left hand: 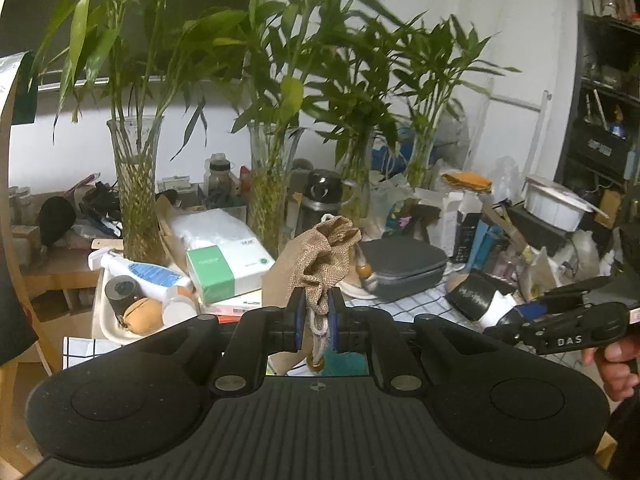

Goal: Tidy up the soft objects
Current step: 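Carry the pouch into the box and open the left tool while the right tool carries the roll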

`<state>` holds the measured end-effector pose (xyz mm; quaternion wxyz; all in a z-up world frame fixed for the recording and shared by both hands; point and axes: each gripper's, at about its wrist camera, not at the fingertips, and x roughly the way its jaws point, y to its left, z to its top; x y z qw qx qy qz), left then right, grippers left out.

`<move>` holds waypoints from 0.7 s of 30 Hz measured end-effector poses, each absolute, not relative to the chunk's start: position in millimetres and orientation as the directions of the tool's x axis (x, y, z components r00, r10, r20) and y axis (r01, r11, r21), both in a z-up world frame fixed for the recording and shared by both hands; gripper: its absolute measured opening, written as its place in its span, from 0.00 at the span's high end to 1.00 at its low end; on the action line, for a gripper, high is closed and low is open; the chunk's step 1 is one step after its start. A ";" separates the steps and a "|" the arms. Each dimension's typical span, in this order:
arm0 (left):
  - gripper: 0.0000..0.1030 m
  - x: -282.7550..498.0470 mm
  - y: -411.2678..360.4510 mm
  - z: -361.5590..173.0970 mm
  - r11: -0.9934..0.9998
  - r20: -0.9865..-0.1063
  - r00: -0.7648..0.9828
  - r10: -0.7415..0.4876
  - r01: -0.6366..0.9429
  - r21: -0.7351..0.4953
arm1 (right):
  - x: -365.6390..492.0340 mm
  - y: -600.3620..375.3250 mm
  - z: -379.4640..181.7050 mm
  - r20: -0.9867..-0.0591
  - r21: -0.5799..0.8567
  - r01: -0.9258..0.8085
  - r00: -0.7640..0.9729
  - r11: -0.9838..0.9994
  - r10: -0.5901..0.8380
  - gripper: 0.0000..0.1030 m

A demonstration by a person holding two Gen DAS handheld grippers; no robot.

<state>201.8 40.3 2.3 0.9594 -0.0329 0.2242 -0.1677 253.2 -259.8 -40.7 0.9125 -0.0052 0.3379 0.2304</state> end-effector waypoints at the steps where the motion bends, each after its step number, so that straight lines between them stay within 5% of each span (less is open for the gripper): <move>1: 0.88 196.7 40.1 4.9 0.939 -0.407 0.846 -0.345 0.314 -0.142 | 250.9 -260.9 -39.8 -0.616 0.151 -0.425 0.665 0.893 0.421 0.57; 9: 0.88 147.3 30.6 33.1 0.926 -0.357 0.854 -0.377 0.353 -0.134 | 221.7 -270.7 -27.7 -0.569 0.190 -0.446 0.676 0.875 0.468 0.57; 21: 0.88 102.2 14.2 27.0 0.925 -0.536 0.755 -0.378 0.336 -0.179 | 178.8 -273.4 -21.0 -0.531 0.208 -0.479 0.677 0.853 0.509 0.57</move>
